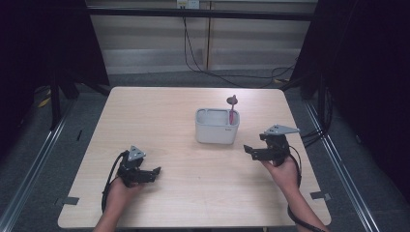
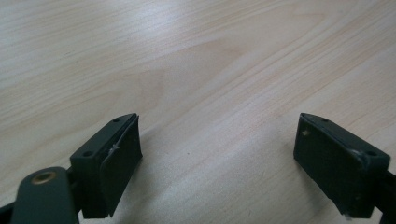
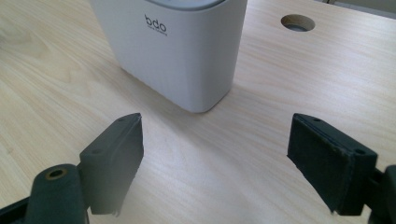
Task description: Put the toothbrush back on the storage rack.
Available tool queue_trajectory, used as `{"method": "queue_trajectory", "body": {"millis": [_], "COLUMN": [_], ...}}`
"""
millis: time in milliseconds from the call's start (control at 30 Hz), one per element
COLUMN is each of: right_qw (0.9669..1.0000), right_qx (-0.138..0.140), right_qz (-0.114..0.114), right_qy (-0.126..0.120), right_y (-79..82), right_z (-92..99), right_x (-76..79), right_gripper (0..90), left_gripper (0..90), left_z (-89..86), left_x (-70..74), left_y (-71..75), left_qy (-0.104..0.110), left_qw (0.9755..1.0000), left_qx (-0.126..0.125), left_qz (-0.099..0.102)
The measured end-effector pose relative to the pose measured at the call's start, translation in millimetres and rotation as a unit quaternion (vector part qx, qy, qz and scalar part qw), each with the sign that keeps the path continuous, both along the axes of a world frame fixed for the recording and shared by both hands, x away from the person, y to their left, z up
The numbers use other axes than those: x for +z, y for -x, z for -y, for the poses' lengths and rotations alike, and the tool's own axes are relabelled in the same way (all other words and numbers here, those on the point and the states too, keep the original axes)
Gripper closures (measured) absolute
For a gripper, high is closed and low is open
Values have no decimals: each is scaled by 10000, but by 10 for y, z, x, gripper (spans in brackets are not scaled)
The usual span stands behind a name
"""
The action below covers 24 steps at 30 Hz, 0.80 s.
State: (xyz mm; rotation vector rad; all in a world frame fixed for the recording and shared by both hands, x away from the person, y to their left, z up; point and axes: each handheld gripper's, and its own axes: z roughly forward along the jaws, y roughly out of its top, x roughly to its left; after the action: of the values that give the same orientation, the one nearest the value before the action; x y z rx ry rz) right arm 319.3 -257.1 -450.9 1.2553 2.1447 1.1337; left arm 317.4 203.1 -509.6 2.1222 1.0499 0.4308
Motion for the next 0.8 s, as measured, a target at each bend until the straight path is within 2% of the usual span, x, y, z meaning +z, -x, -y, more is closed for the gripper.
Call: {"method": "queue_trajectory", "body": {"millis": [367, 800], "right_qw": [9997, 9991], "right_qx": [77, 10], "right_qz": [-142, -293], "right_qy": [159, 301], "right_y": [38, 61], "right_z": [35, 92], "right_x": [-135, -246], "right_gripper": [171, 167], "left_gripper": [147, 147], "left_z": [-2, 1], "left_x": [2, 1], "left_y": [-1, 5], "left_qy": [-19, -8], "left_qw": [10000, 10000], "left_qx": [-15, 18], "left_qz": [-5, -13]}}
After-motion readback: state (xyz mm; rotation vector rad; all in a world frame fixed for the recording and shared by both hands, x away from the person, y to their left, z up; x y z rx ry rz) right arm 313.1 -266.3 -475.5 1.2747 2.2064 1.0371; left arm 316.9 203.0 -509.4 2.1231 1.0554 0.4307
